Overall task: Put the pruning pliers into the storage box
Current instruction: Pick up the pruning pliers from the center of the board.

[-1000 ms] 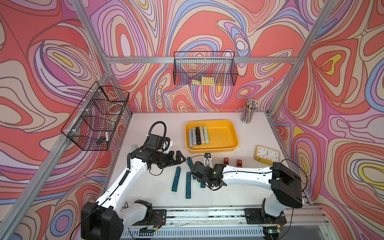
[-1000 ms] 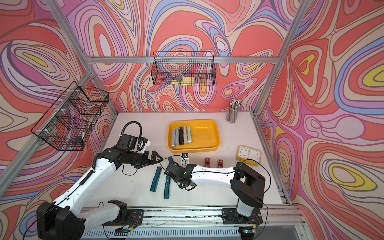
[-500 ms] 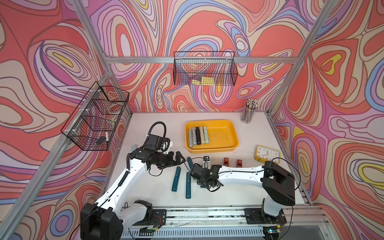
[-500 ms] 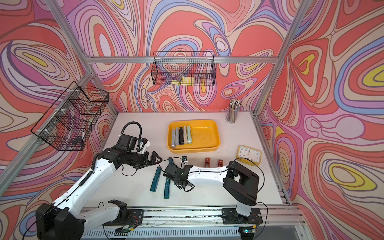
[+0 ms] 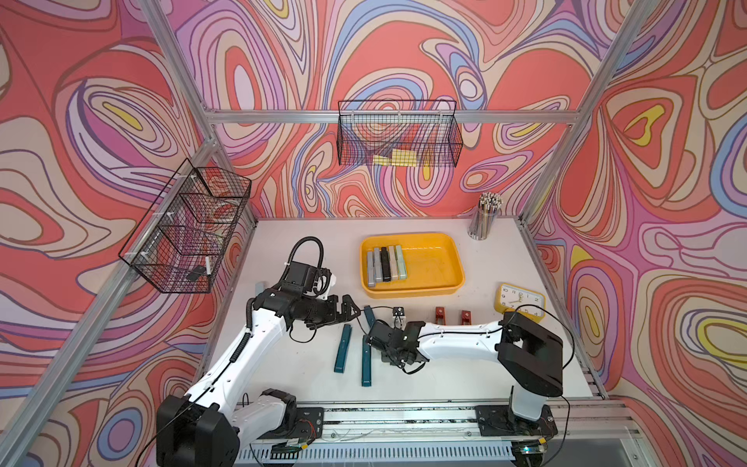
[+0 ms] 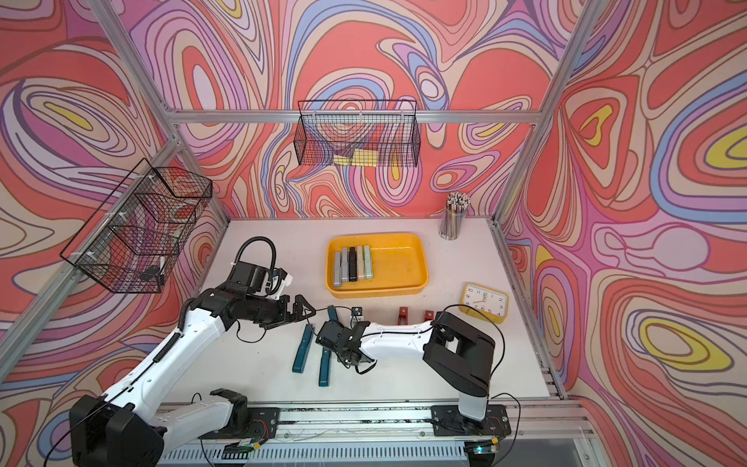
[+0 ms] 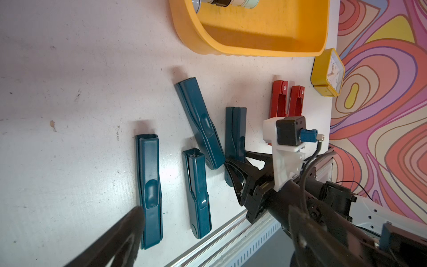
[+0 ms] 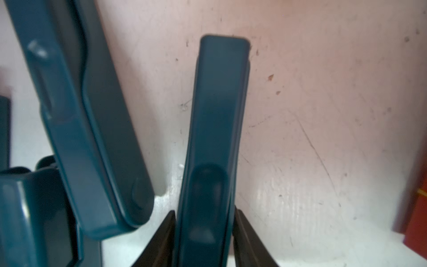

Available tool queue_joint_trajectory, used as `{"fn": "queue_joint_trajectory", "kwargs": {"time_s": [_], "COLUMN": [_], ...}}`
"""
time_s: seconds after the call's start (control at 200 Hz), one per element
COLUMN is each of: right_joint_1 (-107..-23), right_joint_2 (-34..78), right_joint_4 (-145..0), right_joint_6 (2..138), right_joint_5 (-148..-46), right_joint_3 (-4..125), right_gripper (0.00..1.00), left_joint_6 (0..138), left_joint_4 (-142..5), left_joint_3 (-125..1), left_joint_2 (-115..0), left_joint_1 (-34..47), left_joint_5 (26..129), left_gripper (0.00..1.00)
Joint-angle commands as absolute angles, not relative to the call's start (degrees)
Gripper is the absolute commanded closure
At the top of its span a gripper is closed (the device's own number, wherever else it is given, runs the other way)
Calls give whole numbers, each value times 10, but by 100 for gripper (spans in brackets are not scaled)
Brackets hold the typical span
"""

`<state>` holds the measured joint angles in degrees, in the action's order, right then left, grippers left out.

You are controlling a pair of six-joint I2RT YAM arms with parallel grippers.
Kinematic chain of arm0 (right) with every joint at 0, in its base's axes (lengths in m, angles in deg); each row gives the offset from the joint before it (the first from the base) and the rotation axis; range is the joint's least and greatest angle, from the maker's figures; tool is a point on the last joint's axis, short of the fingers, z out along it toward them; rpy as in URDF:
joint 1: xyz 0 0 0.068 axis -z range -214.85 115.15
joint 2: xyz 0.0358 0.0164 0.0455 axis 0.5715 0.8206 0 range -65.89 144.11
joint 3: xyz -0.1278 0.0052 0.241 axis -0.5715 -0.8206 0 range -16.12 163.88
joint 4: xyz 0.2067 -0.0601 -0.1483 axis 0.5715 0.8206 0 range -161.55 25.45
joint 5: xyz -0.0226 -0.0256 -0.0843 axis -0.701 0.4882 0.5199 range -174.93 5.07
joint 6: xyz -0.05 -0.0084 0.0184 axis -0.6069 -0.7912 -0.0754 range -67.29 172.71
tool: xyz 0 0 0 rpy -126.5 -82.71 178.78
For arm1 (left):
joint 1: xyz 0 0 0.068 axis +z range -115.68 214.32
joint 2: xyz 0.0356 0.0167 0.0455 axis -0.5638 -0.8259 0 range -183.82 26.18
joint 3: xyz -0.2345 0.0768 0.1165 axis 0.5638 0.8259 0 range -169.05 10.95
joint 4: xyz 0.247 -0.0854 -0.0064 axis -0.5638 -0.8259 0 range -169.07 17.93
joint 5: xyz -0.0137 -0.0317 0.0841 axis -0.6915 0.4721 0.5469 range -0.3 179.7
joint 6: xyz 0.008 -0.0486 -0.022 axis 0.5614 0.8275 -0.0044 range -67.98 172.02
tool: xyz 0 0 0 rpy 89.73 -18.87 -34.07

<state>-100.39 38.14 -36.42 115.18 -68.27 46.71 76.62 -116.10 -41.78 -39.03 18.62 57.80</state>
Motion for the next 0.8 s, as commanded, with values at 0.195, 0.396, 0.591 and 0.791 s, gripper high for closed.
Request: {"fn": "queue_joint_trajectory", "kwargs": {"time_s": [0.195,0.396,0.591,0.791], "right_joint_1": [-1000,-1000,-1000,-1000], "right_joint_2": [388,388,381,360], "right_joint_4": [-363,-358,-326,-317], "right_joint_6": [1151,1151,1155,1157], "right_joint_5": [-684,-682,-670,-660], "right_joint_3": [478,480,482,466], "right_gripper": [72,91,100,100], "left_joint_6": [753,753,758,767], "left_joint_4": [-1173,-1170,-1165,-1155], "left_joint_3": [-425,-422,-418,-415], "left_joint_2": [-388,-388,-388,-391], "left_joint_1": [185,185,185,185], "left_joint_5": [577,578,575,573], "left_gripper": [1,1,1,1]}}
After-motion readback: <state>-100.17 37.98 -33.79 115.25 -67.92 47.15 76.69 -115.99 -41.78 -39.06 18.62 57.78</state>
